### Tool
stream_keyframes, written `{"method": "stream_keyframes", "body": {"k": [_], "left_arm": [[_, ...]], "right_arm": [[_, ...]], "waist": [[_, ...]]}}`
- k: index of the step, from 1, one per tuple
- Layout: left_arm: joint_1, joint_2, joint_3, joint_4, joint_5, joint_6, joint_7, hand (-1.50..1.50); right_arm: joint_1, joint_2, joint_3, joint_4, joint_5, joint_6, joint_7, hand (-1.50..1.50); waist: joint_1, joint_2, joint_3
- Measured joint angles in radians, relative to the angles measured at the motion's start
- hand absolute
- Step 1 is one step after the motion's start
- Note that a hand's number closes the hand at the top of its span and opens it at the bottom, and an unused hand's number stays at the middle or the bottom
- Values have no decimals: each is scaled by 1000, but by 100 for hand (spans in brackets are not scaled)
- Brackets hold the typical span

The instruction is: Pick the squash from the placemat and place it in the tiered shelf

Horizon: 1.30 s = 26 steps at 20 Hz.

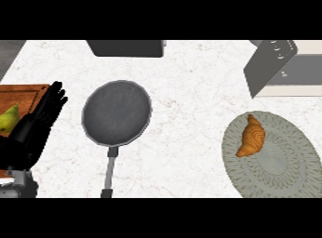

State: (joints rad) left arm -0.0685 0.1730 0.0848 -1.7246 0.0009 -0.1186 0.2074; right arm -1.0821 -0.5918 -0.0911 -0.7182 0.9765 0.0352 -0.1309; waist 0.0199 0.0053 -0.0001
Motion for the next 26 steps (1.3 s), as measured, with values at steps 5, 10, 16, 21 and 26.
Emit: {"method": "stream_keyframes", "body": {"k": [5,10,16,21,26], "left_arm": [[-11,-10,-7,5,-13,8,6,0],[-8,-7,1,9,-10,6,1,0],[-20,-8,2,25,-16,8,-7,0],[-26,-7,9,33,-10,2,-10,0],[-22,-9,5,23,-11,1,5,0]], "right_arm": [[3,-15,-34,63,12,-43,31,150],[26,-50,-89,89,42,-191,148,150],[50,-166,93,157,274,-93,174,-150],[-18,-181,39,199,272,-87,264,-150],[-69,-163,-48,166,192,-125,282,-150]], "waist": [[-5,0,0],[-5,0,0],[-4,2,-2],[0,1,0],[-4,-2,0]]}}
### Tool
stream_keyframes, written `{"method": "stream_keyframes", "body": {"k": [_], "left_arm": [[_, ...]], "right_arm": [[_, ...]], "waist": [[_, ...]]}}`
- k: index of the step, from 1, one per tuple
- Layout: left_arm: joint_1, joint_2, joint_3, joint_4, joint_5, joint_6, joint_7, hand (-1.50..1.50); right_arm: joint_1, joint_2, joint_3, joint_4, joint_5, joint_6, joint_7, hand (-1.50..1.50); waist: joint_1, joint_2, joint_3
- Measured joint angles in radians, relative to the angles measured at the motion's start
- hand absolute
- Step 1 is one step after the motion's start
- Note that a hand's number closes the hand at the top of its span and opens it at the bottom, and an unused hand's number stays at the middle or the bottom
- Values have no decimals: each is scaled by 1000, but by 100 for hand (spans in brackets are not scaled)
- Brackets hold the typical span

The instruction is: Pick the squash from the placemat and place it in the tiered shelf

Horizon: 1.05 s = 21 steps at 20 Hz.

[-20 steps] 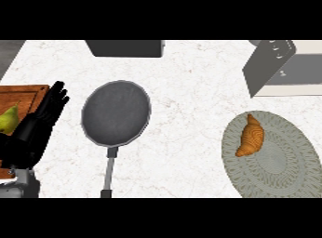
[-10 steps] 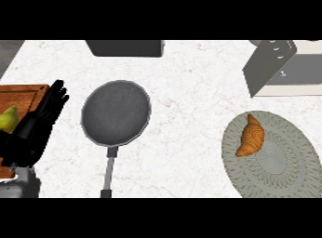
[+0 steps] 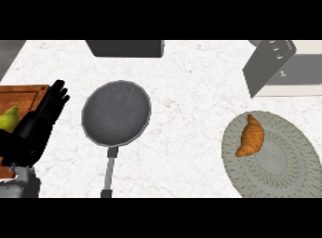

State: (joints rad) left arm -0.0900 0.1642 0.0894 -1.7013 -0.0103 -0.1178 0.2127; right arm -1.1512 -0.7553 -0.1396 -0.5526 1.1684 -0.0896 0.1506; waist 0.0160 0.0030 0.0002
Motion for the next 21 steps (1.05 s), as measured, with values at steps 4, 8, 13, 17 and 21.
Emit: {"method": "stream_keyframes", "body": {"k": [4,8,13,17,21], "left_arm": [[5,8,12,4,9,-10,-10,0],[25,11,18,-4,12,-14,-14,0],[30,10,25,1,9,-8,-19,0],[44,8,32,11,6,-6,-41,0],[43,14,42,14,13,-11,-43,0]], "right_arm": [[-73,2,-78,-36,-75,-5,31,-150],[-133,-20,-158,-82,-150,17,88,-150],[-190,-95,-309,-101,-274,55,183,-150],[-191,-187,-428,-101,-374,125,238,-150],[-143,-307,-531,-96,-470,236,231,-150]], "waist": [[-2,-2,0],[-10,-7,-1],[-24,-11,-1],[-34,-12,0],[-38,-11,0]]}}
